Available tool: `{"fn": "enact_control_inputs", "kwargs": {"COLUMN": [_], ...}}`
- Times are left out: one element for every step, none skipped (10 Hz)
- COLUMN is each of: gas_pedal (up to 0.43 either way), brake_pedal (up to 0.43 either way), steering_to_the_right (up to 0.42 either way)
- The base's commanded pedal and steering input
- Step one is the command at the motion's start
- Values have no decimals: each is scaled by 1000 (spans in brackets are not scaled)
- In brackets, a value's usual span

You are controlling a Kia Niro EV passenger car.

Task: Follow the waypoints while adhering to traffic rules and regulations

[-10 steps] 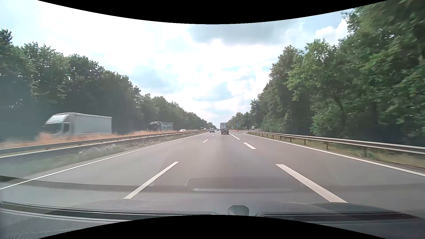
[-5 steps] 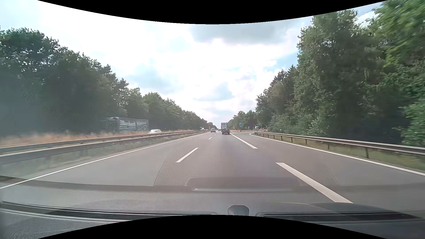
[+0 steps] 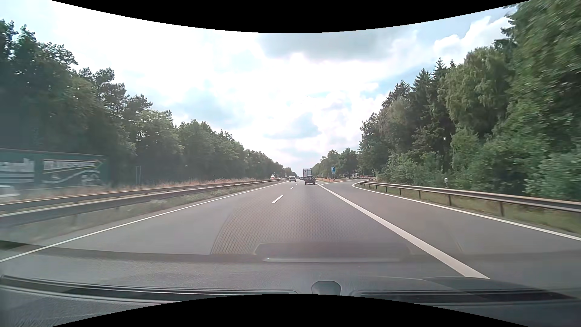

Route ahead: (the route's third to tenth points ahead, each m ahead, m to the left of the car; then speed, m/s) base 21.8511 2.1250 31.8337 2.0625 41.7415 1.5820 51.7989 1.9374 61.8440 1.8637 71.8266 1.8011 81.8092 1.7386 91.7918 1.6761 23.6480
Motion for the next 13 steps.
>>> {"fn": "enact_control_inputs", "kwargs": {"gas_pedal": [177,177,177,177,177,177,177,177,177,177,177,177,177], "brake_pedal": [0,0,0,0,0,0,0,0,0,0,0,0,0], "steering_to_the_right": [3,4,5,3,1,0,0,-1,0,0,-1,0,-1]}}
